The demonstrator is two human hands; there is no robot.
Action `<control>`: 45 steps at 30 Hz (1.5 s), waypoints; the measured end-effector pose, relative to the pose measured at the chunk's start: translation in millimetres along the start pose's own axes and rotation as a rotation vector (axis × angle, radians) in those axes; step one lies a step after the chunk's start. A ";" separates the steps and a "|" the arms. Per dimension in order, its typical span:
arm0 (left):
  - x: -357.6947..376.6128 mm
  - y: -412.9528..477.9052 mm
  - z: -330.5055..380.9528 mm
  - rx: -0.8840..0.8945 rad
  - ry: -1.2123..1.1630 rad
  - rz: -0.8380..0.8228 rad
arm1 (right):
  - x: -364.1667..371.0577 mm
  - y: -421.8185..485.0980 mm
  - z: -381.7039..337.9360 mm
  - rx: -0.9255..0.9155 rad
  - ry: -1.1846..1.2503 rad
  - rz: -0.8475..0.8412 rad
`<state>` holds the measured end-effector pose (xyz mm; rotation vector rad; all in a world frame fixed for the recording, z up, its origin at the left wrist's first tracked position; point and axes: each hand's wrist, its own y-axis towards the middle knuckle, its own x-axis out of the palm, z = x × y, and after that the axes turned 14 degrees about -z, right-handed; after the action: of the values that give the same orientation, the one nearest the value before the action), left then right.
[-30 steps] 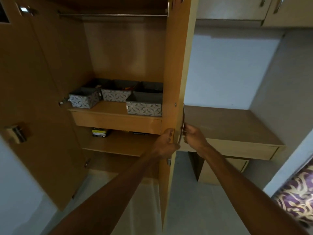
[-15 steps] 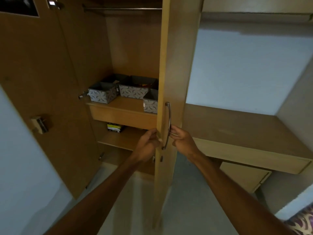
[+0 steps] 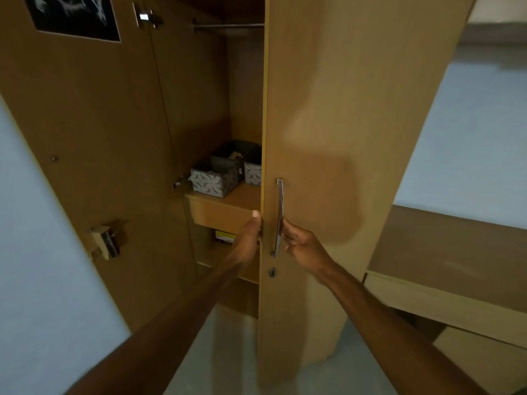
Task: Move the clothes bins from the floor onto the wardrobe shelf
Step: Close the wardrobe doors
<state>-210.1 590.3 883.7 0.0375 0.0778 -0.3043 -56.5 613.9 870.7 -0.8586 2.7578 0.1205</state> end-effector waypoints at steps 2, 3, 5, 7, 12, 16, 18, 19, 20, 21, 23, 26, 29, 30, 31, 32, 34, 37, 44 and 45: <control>-23.8 23.9 4.2 -0.028 0.015 -0.016 | 0.4 30.7 -5.4 -0.011 0.031 0.011; -32.7 34.4 4.5 -0.046 0.017 -0.019 | 0.1 41.4 -7.4 -0.013 0.049 0.024; -51.3 56.2 5.1 -0.070 0.028 -0.028 | -1.3 67.6 -9.0 -0.023 0.059 0.048; -64.5 75.0 7.9 -0.074 0.012 -0.044 | -4.9 91.4 -7.5 -0.015 0.038 0.060; -93.0 131.1 9.2 -0.057 -0.008 -0.064 | -24.7 146.1 -2.2 -0.003 0.051 0.074; -109.5 172.8 3.7 -0.054 -0.017 -0.058 | -44.7 182.8 7.7 -0.013 0.050 0.096; -113.3 187.5 4.5 -0.030 -0.021 -0.069 | -54.0 198.3 13.6 -0.008 0.045 0.127; -116.5 197.5 4.6 -0.022 -0.018 -0.075 | -59.3 207.8 17.7 -0.014 0.051 0.139; -118.4 204.0 6.1 -0.022 -0.023 -0.080 | -62.9 214.6 21.2 -0.021 0.054 0.145; -121.7 212.8 5.5 -0.030 -0.035 -0.081 | -67.2 221.7 24.2 -0.023 0.052 0.145; -127.7 227.2 4.4 -0.041 -0.051 -0.089 | -73.8 233.0 28.3 -0.026 0.044 0.143; -131.0 245.4 5.8 -0.047 -0.046 -0.120 | -85.6 248.0 32.2 -0.031 0.028 0.131; -130.6 256.3 3.9 -0.021 -0.035 -0.132 | -92.9 256.3 35.6 -0.035 0.049 0.144; -131.4 258.4 2.9 -0.013 -0.032 -0.129 | -93.9 257.8 36.0 -0.034 0.053 0.143; -133.9 261.5 0.7 -0.008 -0.033 -0.122 | -95.1 259.9 36.9 -0.031 0.055 0.135; -135.7 262.1 -2.1 -0.006 -0.036 -0.119 | -95.0 259.6 37.5 -0.024 0.059 0.129; -142.5 267.7 -7.1 -0.010 -0.043 -0.122 | -97.3 262.9 37.7 -0.023 0.057 0.124; -145.1 267.7 -11.7 0.027 -0.019 -0.120 | -98.9 262.7 39.8 -0.047 0.006 0.141; -172.8 256.3 -65.6 0.043 0.006 0.202 | -76.5 255.1 56.7 -0.055 -0.075 0.352; -181.2 250.0 -73.0 0.041 0.002 0.233 | -71.5 254.4 55.1 -0.039 -0.087 0.365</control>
<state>-312.4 886.1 832.2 0.0865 0.0686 -0.0729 -132.5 870.8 837.3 -0.3397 2.8061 0.2709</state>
